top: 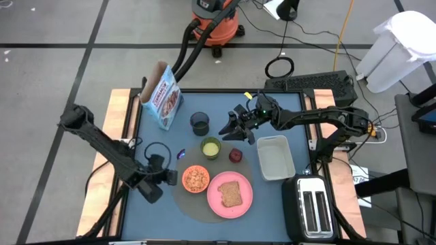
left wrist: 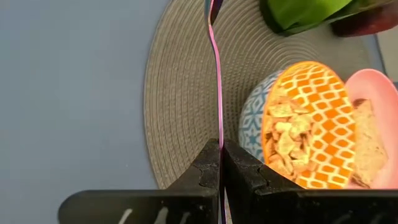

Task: Arrange a breakfast setting
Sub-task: Put the spoon on the gray placemat to the left of the red bowl

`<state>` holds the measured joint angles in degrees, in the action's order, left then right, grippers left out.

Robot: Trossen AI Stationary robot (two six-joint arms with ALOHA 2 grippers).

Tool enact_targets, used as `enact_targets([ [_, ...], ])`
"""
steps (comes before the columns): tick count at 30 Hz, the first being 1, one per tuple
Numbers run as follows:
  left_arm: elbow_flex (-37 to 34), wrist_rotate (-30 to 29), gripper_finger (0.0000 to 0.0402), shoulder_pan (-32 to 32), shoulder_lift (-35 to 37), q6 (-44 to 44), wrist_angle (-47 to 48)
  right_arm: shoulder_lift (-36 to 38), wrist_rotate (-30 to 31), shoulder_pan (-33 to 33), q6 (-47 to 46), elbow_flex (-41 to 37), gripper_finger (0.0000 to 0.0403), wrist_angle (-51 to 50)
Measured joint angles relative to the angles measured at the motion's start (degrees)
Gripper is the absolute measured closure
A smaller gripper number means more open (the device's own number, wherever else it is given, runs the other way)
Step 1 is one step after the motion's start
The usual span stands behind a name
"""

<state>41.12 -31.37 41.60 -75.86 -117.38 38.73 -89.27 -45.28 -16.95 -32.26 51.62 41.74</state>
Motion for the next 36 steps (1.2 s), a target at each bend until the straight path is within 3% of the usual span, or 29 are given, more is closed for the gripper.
enact_targets([
  [15,0.00,0.04,0.0394,0.60,-9.61,-12.09,-3.84,0.04,0.02,0.02,-0.01,0.00,0.0227,0.01],
  [36,0.02,-0.19,0.0388,0.61,-17.90,-14.26,-9.43,0.04,0.17,0.03,0.01,0.00,0.0227,0.00],
])
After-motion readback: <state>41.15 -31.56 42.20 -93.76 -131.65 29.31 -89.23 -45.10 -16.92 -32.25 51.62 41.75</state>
